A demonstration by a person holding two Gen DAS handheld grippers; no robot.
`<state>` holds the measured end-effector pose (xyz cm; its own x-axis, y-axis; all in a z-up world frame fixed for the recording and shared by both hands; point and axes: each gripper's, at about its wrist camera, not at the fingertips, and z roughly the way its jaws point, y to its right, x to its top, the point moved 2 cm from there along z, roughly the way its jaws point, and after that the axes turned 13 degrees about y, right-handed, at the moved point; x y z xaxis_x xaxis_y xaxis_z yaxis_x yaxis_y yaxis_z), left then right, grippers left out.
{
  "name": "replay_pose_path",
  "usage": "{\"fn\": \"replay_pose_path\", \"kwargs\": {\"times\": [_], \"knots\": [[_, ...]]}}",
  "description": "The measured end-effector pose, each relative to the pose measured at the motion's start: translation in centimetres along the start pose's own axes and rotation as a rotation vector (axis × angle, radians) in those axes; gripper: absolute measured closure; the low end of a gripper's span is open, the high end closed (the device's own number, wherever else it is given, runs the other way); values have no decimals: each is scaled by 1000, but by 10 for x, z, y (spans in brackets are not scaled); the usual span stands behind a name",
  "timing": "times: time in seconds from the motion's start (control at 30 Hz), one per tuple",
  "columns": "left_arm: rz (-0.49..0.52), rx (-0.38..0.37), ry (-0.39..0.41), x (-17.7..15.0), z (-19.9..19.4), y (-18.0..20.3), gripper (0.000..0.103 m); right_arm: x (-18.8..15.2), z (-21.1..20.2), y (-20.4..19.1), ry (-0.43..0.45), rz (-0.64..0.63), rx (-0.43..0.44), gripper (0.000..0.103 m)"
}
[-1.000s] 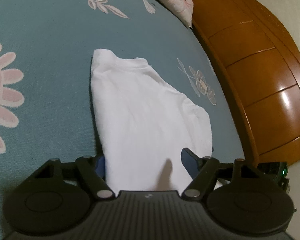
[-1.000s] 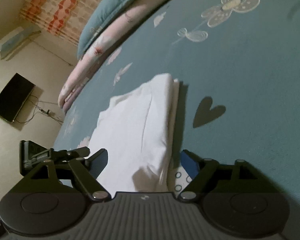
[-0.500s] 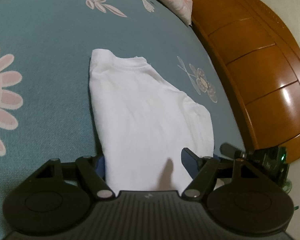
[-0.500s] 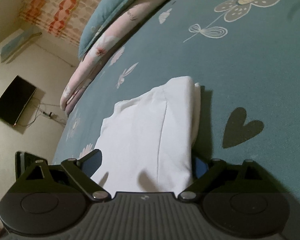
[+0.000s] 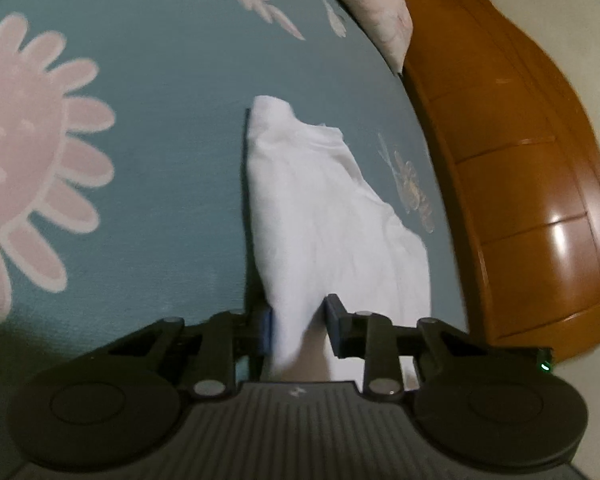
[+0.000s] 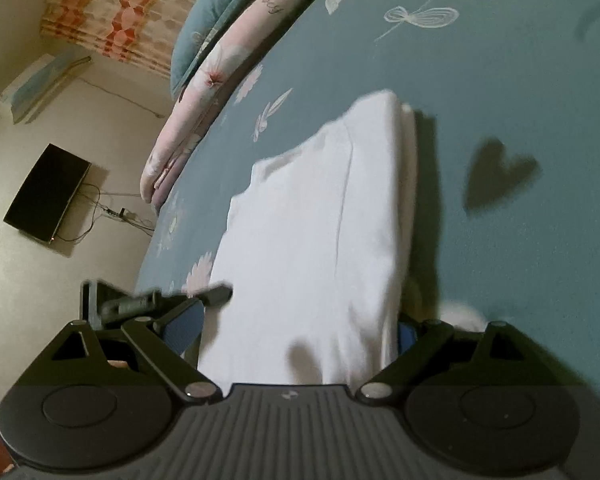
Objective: Fold clothes
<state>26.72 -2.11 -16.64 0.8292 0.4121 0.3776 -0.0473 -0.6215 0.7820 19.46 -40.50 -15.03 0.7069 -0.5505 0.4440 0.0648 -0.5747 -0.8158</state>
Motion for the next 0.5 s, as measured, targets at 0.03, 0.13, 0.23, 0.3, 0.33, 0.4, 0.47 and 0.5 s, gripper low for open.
{"fn": "replay_pose_path", "kwargs": {"times": [0.03, 0.13, 0.23, 0.3, 0.33, 0.4, 0.47, 0.5], "knots": [[7, 2, -1, 0, 0, 1, 74, 6, 6, 0, -7, 8, 2, 8], [24, 6, 1, 0, 0, 3, 74, 1, 3, 2, -14, 6, 2, 9], [38, 8, 1, 0, 0, 5, 74, -4, 0, 4, -21, 4, 3, 18], [46, 7, 3, 0, 1, 6, 74, -7, -3, 5, -26, 2, 3, 23], [49, 5, 4, 0, 2, 6, 74, -9, -4, 5, -29, 1, 4, 25], [53, 7, 5, -1, 3, 8, 74, -11, -5, 6, -34, 1, 3, 34], [60, 12, 7, -1, 2, 9, 75, -2, 6, 11, -38, 27, -25, 52], [62, 14, 9, -1, 1, 9, 75, 1, 13, 15, -41, 32, -42, 71]]}}
